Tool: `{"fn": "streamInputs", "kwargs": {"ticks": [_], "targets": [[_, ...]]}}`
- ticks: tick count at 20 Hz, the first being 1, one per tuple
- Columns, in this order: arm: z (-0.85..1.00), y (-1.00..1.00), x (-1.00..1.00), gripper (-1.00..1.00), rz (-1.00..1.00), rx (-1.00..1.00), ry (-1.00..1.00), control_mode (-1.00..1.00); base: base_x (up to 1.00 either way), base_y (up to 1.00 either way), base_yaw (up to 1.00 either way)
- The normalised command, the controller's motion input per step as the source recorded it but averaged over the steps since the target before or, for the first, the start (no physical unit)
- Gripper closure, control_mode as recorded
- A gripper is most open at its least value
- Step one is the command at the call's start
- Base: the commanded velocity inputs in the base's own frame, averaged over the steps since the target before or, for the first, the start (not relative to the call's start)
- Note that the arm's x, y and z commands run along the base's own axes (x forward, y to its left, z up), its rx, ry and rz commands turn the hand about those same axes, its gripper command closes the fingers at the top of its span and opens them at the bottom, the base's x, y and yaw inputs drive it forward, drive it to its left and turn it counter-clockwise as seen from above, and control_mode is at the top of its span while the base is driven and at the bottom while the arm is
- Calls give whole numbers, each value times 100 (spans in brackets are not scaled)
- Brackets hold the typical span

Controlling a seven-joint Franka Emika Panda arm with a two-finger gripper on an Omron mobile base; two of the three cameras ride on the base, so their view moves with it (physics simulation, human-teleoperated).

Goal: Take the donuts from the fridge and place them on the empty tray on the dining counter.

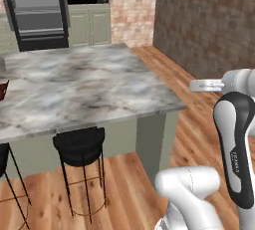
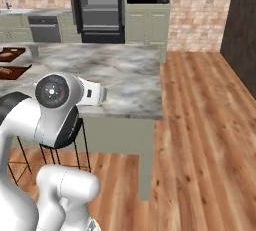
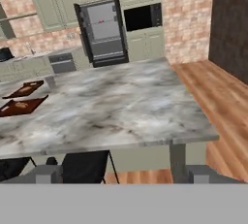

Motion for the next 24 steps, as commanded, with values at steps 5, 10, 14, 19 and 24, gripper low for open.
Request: {"fn": "streamInputs", "kwargs": {"ticks": [5, 10, 14, 19, 24], "targets": [[0, 0, 0, -100, 0, 0, 0, 100, -3, -100, -16], [0, 0, 0, -100, 0, 0, 0, 100, -3, -100, -16], [0, 0, 0, -100, 0, 0, 0, 100, -3, -100, -15], [0, 0, 0, -100, 0, 0, 0, 100, -9, -100, -11], [0, 0, 0, -100, 0, 0, 0, 100, 74, -57, -22]]}}
